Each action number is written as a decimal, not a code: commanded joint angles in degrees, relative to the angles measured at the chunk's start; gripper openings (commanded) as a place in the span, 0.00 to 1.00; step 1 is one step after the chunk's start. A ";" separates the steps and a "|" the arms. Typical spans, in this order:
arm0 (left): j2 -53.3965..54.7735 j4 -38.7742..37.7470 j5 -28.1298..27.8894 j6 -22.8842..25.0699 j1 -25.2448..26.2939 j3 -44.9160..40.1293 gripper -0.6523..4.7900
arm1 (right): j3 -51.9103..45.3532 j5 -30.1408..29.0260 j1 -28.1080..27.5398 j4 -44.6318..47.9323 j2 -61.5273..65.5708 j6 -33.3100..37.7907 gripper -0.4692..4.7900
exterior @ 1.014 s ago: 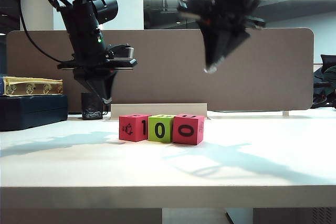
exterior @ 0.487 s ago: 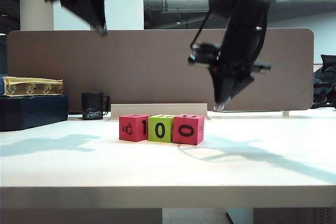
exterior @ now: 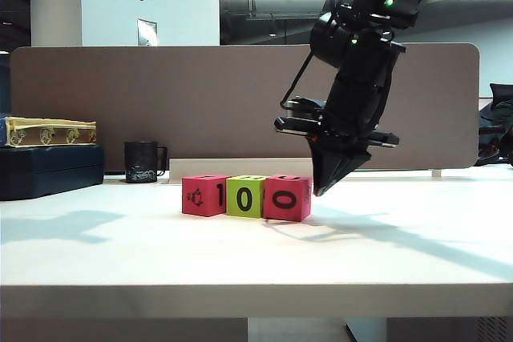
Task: Select the appropriate blocks from the scattered letter blocks on the table and arrange them in a row to spell out "THU".
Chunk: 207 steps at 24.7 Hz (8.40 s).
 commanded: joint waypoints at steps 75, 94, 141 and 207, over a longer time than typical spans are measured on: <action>-20.94 11.82 -1.86 -3.02 1.46 -26.64 0.11 | -2.75 8.04 17.16 -13.22 -32.41 -1.38 0.08; -58.97 16.09 -15.10 -6.97 1.49 -52.48 0.11 | -41.38 23.93 13.27 -6.12 -73.48 5.29 0.08; -84.78 51.95 -1.97 -10.38 27.56 -93.02 0.11 | -66.97 27.89 1.33 14.29 -106.88 2.93 0.08; -84.78 50.12 -3.69 -10.16 22.23 -95.21 0.11 | -86.23 4.72 -25.62 23.47 -114.77 1.64 0.08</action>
